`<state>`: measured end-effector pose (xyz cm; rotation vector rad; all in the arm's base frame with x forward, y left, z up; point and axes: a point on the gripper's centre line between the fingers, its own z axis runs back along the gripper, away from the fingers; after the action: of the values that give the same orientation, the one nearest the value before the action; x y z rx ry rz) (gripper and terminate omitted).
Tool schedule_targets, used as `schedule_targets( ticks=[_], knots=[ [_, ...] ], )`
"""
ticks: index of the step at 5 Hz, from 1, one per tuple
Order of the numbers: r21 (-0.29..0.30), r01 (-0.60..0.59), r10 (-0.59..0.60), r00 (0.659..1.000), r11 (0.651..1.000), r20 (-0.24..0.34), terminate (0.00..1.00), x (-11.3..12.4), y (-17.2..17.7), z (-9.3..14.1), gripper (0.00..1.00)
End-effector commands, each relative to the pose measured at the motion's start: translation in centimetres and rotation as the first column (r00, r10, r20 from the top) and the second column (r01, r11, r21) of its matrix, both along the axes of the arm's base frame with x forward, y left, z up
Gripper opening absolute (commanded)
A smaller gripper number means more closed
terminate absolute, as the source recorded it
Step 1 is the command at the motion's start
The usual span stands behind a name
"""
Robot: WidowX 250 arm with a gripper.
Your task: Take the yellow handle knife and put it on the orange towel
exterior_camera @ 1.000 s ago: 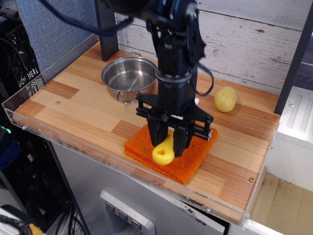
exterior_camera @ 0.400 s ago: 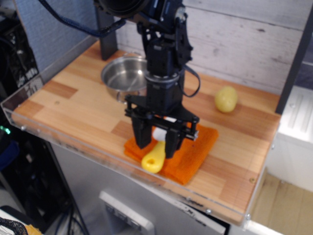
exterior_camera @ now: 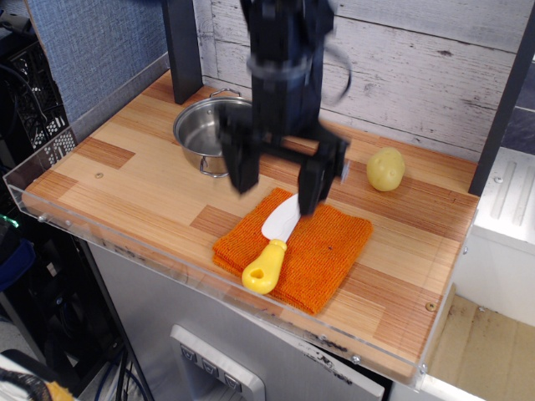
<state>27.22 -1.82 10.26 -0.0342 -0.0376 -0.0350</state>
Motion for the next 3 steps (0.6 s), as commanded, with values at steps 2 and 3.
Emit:
schedule_targets(
  ticks=[2,3],
  knots=[
    [0.024,-0.105,0.095,0.962,0.994,0.255,0.00,-1.8,4.5,16.5,1.00],
    [0.009,-0.082,0.079,0.980,0.997,0.181,0.00,-0.9,5.1,15.0,1.00]
  ],
)
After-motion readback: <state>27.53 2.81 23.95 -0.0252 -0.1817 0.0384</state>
